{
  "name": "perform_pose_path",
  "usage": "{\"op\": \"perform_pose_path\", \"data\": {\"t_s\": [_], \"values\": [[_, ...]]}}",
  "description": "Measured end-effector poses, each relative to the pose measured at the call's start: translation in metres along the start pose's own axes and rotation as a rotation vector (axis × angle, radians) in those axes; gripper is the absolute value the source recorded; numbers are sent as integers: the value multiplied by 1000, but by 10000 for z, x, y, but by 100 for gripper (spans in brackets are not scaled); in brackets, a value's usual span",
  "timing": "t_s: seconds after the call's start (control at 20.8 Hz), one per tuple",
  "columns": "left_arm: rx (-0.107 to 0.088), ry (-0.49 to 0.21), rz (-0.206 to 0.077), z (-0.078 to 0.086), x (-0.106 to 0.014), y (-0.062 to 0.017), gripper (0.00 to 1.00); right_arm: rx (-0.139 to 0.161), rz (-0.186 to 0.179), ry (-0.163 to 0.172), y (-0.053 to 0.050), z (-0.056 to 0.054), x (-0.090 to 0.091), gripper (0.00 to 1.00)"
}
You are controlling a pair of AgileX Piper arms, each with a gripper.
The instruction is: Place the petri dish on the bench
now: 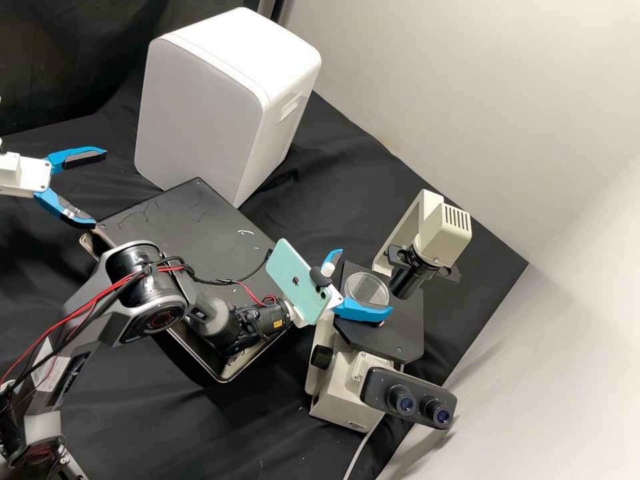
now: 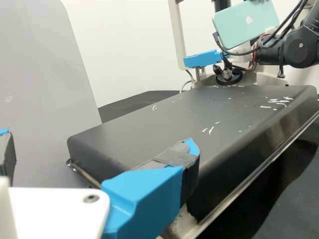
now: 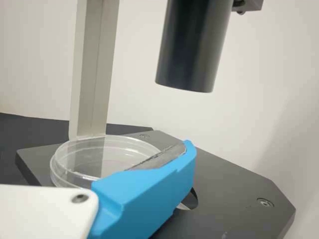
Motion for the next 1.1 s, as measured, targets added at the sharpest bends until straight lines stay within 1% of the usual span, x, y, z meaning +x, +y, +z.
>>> {"op": "perform_pose_path", "data": {"t_s": [0.14, 0.29, 0.34, 0.43, 0.53, 0.62, 0.67, 0.72, 0.91, 1.01, 1.1], "values": [[-1, 1, 2, -2, 19, 4, 100, -1, 0, -3, 6, 5, 5, 100], [-1, -2, 6, 6, 37, 14, 100, -7, -5, 4, -1, 1, 19, 100], [-3, -1, 4, 7, 40, 9, 100, -10, -11, 5, -20, 11, 25, 100], [-7, 5, -8, 0, 47, -13, 100, -25, -9, 11, -34, 18, 28, 100], [-8, 5, -10, 1, 49, -18, 100, -34, -8, 16, -39, 18, 29, 100], [-1, 6, -14, 1, 52, -26, 100, -34, -7, 17, -38, 17, 29, 100], [8, 5, -14, 5, 52, -26, 100, -34, -7, 17, -38, 17, 29, 100], [12, 5, -14, 5, 52, -26, 100, -34, -7, 17, -38, 17, 29, 0], [12, 3, -16, 9, 65, -30, 100, -34, -7, 17, -38, 17, 29, 0], [17, 5, -16, 11, 66, -30, 100, -34, -7, 17, -38, 17, 29, 0], [13, 10, -21, 10, 70, -40, 100, -34, -7, 17, -38, 17, 29, 0]]}}
